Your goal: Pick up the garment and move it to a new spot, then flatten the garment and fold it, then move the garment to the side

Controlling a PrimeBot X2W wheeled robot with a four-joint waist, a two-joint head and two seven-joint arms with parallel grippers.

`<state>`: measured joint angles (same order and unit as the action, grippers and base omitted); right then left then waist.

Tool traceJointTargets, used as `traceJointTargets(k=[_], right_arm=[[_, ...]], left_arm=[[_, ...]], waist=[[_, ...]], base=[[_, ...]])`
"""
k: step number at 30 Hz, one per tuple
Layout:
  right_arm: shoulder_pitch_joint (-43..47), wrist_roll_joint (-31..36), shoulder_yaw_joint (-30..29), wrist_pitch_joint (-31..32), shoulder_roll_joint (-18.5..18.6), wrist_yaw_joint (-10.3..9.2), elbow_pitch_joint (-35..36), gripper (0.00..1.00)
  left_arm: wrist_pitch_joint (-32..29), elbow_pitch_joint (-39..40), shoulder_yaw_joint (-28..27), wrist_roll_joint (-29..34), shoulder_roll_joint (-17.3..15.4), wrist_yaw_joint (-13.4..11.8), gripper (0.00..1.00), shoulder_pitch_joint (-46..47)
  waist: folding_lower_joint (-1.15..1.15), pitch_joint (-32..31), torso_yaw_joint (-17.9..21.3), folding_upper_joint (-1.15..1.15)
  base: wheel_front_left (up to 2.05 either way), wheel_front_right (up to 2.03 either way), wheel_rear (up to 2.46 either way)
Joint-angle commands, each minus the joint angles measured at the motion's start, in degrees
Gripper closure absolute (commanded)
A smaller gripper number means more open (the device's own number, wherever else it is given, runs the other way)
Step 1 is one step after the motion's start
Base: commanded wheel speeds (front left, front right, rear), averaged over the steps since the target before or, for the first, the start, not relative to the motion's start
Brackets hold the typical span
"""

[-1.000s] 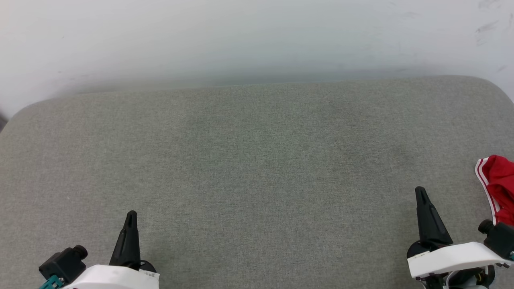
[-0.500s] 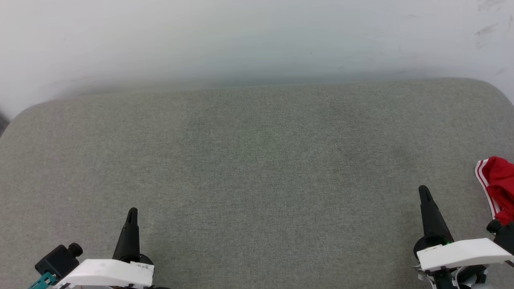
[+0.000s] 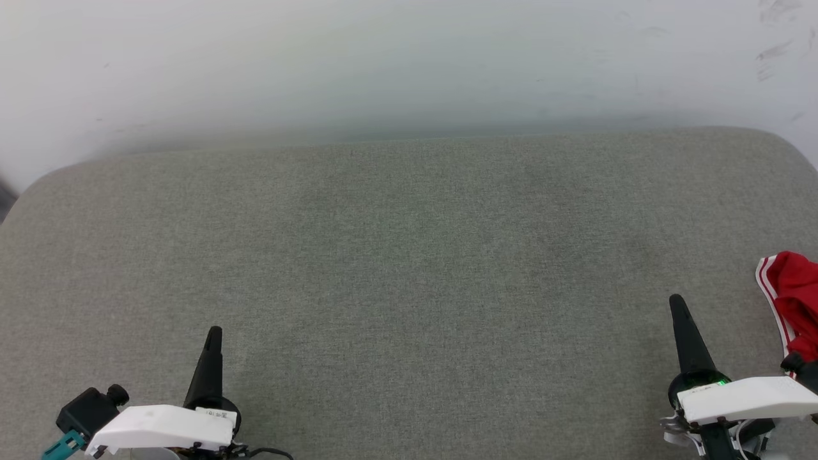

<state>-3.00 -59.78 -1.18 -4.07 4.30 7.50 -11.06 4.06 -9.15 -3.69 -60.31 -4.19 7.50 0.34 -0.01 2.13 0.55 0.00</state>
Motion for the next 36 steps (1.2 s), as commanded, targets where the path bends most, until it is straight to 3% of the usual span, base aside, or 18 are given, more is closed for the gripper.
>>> traceJointTargets(k=[1,36], right_arm=[[-1.3,-1.4,-0.2,0.2,0.5,0.00,0.3,1.00],[-2.6,-21.8,-2.1,5.7,0.3,-0.01,-1.6,1.00]], left_arm=[[-0.3,0.3,0.1,-1.3,-0.3,0.0,1.00,1.2],[-5.8,-2.9,-0.6,-21.4,-0.2,0.0,1.00,4.2]], waist=[[0.00,0.0,0.0,0.00],[0.00,-1.1,-0.3,0.00]], base=[[0.00,0.00,0.00],[0.00,0.00,0.00]])
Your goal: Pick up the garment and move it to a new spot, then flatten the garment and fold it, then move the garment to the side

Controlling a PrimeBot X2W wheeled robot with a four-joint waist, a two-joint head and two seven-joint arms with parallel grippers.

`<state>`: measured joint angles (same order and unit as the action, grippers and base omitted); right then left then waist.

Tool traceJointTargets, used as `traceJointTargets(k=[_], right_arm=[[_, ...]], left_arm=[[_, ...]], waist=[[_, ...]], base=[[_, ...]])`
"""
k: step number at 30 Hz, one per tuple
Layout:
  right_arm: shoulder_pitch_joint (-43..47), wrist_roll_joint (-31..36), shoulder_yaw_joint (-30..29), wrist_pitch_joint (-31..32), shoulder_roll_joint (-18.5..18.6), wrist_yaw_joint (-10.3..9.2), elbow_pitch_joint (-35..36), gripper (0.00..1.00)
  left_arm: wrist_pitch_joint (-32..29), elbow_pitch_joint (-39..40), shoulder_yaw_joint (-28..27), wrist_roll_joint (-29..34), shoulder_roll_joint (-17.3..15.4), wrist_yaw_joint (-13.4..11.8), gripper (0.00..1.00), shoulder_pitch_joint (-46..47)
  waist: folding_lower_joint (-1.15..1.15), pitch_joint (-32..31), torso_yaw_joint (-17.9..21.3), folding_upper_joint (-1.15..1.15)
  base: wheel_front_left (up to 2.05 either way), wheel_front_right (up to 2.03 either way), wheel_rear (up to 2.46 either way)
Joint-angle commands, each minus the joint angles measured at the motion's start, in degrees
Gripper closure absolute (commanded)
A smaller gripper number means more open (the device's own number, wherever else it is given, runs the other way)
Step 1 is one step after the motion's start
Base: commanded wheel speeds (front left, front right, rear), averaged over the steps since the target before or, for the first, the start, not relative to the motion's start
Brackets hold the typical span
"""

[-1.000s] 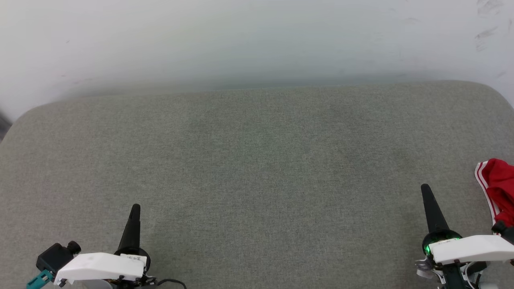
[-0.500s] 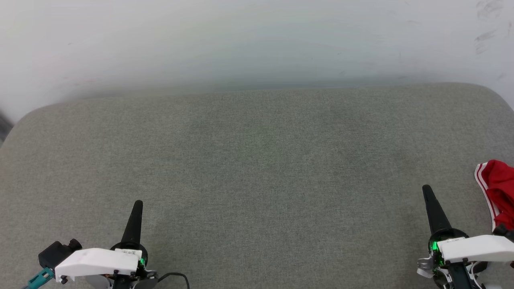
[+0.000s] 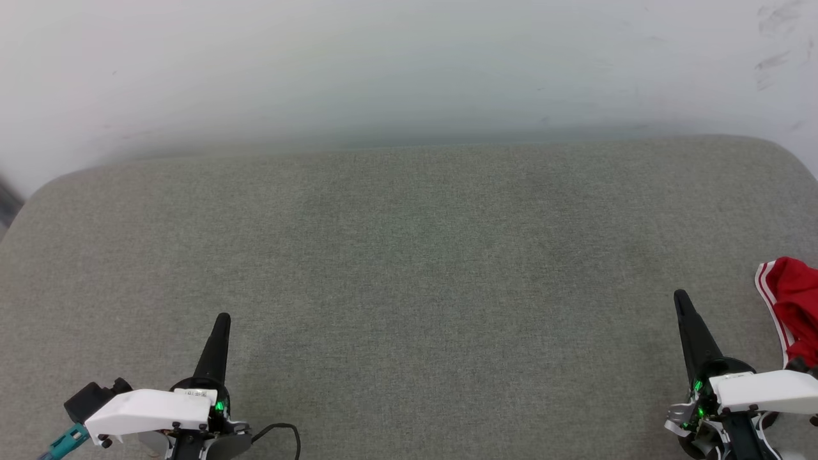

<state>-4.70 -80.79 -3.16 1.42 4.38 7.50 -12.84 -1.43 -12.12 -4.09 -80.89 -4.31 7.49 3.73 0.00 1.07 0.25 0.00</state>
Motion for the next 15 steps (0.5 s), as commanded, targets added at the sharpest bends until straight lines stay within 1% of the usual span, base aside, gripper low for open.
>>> traceJointTargets(k=[1,15], right_arm=[[-0.9,-1.3,-0.2,0.3,0.2,-0.01,0.1,1.00],[-1.4,-7.3,-0.9,2.1,0.0,-0.01,-0.6,1.00]], left_arm=[[-0.4,0.0,-0.2,-1.2,-0.1,0.0,1.00,0.9],[-2.1,-1.0,-0.5,-7.2,0.1,0.0,1.00,1.7]], waist=[[0.00,0.0,0.0,0.00],[0.00,-0.4,-0.1,0.00]], base=[[0.00,0.00,0.00],[0.00,0.00,0.00]])
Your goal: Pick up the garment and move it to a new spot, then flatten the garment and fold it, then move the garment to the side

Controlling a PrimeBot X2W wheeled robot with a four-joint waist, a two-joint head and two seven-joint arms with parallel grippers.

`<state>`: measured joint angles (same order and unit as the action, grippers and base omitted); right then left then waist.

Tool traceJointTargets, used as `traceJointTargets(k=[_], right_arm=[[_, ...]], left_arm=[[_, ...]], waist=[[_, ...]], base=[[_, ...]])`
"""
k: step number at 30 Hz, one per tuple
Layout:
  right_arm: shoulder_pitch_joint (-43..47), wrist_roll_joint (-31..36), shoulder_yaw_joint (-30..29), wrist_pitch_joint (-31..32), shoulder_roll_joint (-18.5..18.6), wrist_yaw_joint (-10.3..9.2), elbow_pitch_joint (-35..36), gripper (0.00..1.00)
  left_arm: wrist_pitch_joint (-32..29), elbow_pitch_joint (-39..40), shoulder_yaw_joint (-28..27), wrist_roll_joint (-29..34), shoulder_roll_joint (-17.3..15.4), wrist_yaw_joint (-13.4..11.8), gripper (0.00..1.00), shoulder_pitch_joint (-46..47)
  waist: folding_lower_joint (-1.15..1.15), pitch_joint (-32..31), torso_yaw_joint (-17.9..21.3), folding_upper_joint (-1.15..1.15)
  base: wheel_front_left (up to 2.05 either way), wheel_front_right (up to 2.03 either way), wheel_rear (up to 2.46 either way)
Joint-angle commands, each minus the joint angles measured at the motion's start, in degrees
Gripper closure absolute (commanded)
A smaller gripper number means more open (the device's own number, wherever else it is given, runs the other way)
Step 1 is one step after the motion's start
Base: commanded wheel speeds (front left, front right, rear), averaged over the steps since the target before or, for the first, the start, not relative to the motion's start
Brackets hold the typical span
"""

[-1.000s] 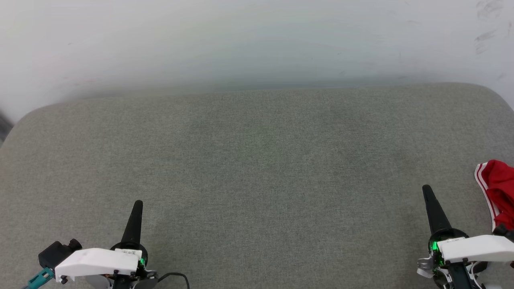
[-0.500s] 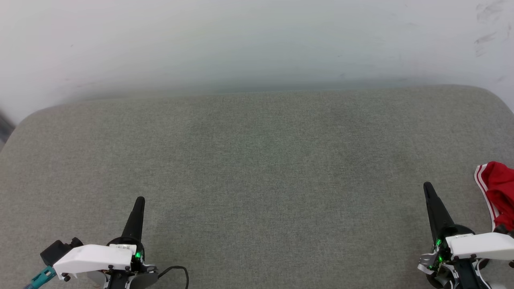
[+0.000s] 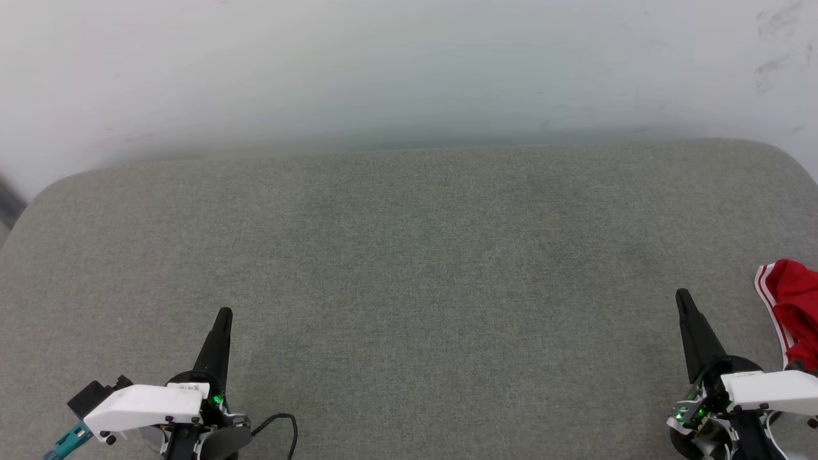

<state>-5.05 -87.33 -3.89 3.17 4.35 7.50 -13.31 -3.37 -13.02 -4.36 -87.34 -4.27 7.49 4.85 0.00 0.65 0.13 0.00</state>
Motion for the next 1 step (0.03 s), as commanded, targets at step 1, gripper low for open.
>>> traceJointTargets(k=[1], right_arm=[[-1.1,-1.2,-0.2,0.4,0.0,-0.01,-0.1,1.00]], left_arm=[[-0.4,-0.2,-0.3,-1.1,0.0,0.0,1.00,0.7]], waist=[[0.00,0.0,0.0,0.00]], base=[[0.00,0.00,0.00]])
